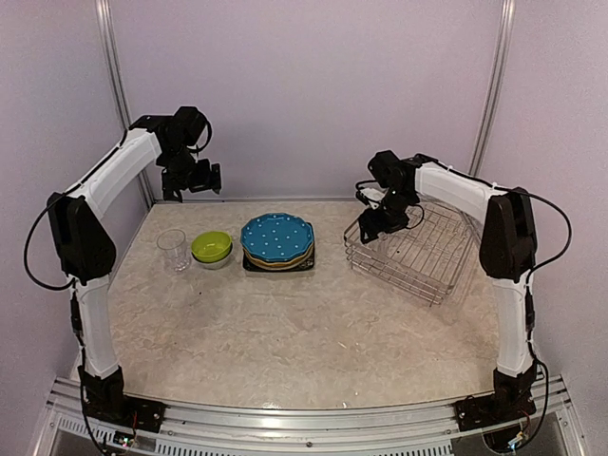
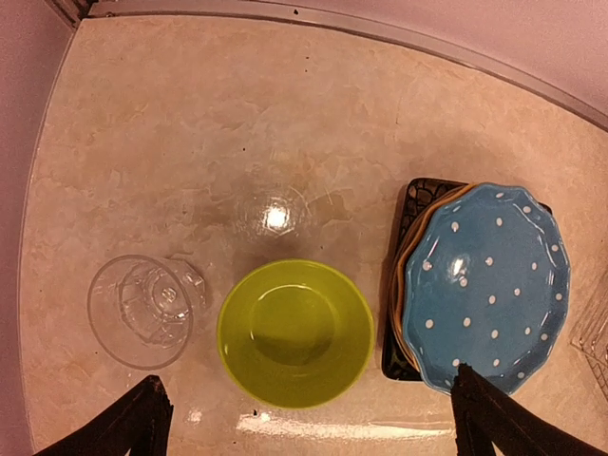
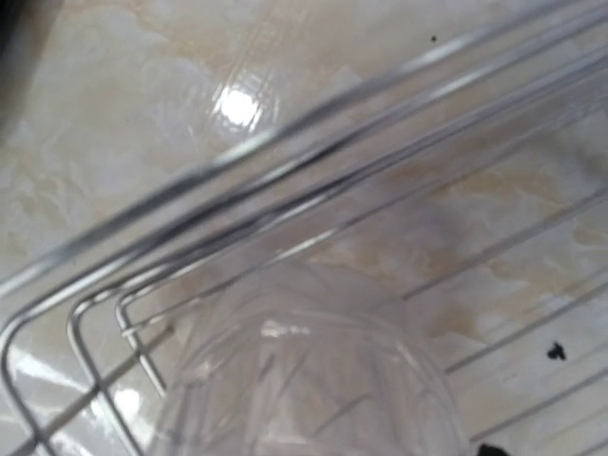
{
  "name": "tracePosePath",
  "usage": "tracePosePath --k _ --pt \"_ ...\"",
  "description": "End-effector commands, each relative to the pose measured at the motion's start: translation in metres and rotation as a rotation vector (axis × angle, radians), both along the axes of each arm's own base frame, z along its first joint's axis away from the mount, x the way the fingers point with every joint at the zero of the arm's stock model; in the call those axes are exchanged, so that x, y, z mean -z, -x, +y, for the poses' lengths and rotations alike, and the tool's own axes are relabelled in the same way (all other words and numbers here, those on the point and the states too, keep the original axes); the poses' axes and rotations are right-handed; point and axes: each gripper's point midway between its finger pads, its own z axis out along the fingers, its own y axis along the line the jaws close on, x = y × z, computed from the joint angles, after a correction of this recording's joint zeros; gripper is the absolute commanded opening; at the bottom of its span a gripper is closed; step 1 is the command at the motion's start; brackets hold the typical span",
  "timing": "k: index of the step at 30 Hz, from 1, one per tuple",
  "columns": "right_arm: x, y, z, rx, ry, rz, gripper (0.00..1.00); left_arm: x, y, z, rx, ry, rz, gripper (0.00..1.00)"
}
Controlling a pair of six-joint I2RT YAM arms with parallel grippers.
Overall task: Unload the mixed dishes from the dish rack
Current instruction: Grab the cup from the dish rack.
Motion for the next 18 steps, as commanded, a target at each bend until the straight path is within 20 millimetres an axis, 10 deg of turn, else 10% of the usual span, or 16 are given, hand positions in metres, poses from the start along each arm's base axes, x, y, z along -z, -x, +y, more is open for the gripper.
tracePosePath --k 1,18 --pt "-0.061 0.001 -0.002 0.01 -0.05 -0.096 0.28 -0.013 0.009 -0.007 0.054 0.04 -0.032 0.99" --pt "-0.208 0.005 -0.002 0.006 -0.464 -0.253 0.26 -0.12 0.02 -0.064 0.357 0.352 -0.487 0.99"
